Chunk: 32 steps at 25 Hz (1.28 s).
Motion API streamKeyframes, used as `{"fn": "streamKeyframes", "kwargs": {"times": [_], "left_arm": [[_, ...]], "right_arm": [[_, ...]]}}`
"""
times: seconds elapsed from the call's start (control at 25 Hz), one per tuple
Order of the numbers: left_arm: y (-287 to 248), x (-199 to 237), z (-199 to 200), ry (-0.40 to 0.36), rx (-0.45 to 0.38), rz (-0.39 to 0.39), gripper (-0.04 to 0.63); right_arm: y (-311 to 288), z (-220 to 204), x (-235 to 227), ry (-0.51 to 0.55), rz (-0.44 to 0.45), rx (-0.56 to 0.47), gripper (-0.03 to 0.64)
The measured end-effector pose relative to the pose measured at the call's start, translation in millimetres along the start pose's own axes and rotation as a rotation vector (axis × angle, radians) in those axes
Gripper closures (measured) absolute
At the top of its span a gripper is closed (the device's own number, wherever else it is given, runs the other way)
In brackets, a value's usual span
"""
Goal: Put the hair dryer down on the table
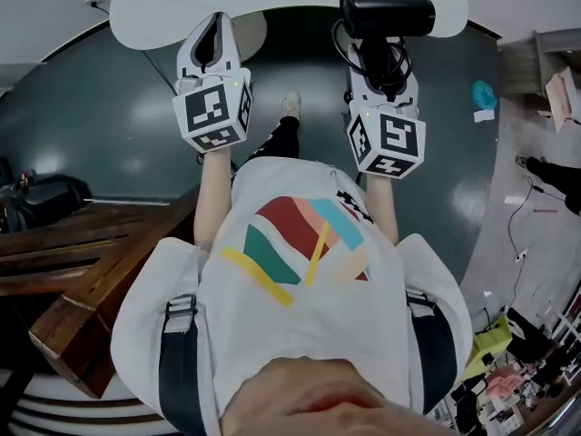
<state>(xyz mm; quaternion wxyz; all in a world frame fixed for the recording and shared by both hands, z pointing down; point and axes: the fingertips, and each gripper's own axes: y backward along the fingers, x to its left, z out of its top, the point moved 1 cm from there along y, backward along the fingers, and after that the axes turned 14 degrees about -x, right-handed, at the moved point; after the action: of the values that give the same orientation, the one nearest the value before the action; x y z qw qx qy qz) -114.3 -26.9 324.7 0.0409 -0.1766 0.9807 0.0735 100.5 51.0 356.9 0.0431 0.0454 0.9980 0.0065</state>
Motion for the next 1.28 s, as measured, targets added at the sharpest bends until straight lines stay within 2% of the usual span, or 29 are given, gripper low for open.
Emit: {"fn": "streamKeyframes", "kwargs": {"times": [0.44,0.76,1.12,1.28], "left_arm": [[-103,39,-10,-0.003,-0.011,-0.004,0.58],[-173,69,-30,0.024,-0.002,-0.036,0.58],[-196,83,-41,0.056,0.009,-0.027,0.58],[-197,88,-34,0.053,-0.006,-0.006,0.58]], "right_arm": [[-111,6,-9,0.01,-0.009,-0.003,0.4],[-186,0,-6,0.009,-0.027,0.011,0.4],[-217,0,-5,0.011,-0.024,0.034,0.4],[-227,6,-5,0.005,-0.014,0.025,0.4]]}}
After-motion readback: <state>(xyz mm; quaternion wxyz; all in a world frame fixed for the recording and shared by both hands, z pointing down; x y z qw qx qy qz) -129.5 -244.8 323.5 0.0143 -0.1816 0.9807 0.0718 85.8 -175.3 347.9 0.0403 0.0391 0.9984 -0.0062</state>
